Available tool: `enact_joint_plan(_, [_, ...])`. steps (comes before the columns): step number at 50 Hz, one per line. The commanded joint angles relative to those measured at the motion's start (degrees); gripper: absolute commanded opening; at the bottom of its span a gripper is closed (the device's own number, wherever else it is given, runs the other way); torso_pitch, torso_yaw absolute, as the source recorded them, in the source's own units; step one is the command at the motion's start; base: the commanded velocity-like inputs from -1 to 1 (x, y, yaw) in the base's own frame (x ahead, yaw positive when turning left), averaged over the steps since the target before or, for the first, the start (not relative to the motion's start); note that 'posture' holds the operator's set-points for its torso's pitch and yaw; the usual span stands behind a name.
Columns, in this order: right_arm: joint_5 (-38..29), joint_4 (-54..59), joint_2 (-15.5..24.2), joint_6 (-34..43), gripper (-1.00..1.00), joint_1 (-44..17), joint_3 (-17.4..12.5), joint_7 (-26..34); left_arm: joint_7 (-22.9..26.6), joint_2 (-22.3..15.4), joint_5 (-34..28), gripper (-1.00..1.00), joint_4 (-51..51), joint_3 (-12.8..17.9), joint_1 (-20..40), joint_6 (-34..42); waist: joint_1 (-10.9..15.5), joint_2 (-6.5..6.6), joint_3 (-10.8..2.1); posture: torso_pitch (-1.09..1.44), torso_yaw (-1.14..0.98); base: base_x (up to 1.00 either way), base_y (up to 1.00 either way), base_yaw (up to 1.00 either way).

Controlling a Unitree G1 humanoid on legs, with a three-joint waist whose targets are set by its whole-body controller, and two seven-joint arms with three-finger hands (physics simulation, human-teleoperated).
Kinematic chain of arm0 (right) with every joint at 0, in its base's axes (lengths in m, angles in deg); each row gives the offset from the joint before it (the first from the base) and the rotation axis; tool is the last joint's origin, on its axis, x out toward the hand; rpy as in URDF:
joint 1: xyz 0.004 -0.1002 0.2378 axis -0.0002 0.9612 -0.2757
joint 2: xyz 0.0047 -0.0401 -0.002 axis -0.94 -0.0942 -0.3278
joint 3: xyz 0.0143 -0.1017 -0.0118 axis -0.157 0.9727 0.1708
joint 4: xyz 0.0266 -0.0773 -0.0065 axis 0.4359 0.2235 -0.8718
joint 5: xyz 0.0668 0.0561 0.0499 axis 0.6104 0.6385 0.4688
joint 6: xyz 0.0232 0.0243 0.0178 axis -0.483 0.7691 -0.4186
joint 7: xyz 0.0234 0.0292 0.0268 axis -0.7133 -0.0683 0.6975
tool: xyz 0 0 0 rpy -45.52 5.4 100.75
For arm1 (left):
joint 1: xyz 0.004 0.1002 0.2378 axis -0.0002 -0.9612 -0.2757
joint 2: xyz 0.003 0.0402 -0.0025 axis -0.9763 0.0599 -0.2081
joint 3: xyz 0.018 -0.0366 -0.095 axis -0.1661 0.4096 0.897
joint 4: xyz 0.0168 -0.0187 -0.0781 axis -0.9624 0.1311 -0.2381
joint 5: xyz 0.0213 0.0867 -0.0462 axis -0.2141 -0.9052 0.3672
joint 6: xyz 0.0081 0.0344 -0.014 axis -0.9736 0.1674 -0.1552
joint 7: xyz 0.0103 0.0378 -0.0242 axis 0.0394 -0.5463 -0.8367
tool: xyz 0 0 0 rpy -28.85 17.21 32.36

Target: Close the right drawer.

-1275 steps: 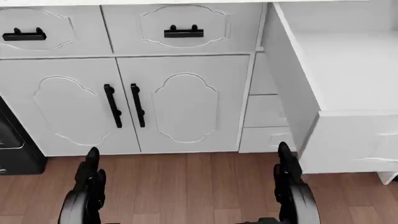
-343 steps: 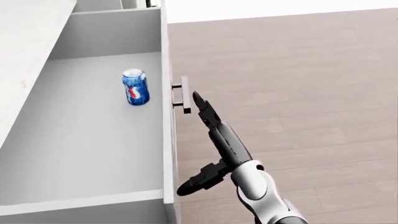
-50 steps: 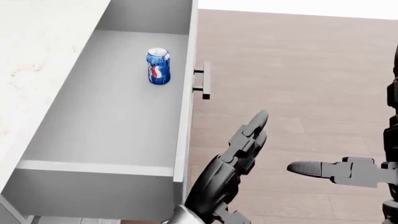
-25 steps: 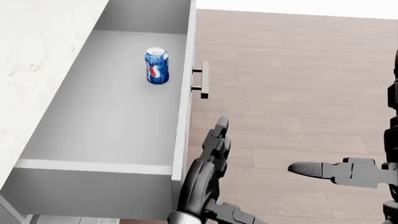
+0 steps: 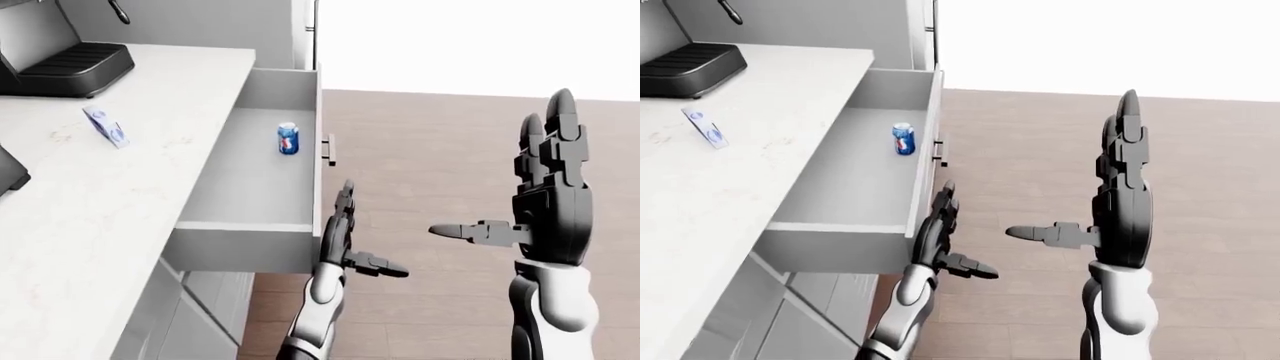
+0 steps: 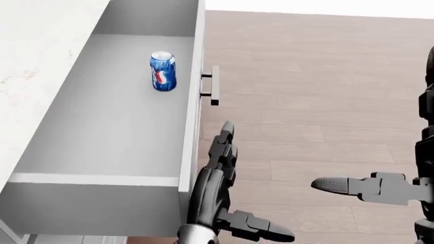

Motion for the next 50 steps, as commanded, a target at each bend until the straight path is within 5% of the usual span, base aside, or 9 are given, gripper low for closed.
enact_joint_plan(1, [0.1,-2.2,0.5,-1.3,1.00,-0.9,-0.3,-0.3,-0.9,0.1,0.5,1.00,-1.9,0.6,1.0,-1.7,0.2,-0.40,-0.95,0.00,0.00,0.00,0.00,0.00])
enact_joint_plan(50, [-0.2,-0.9,0.4,-2.4,1.00,-0.8,-0.1,-0.2,-17.7,-3.5,2.3,1.00,-2.7,5.4,2.7,-4.3,-0.7,0.07,-0.97,0.00,0.00,0.00,0.00,0.00])
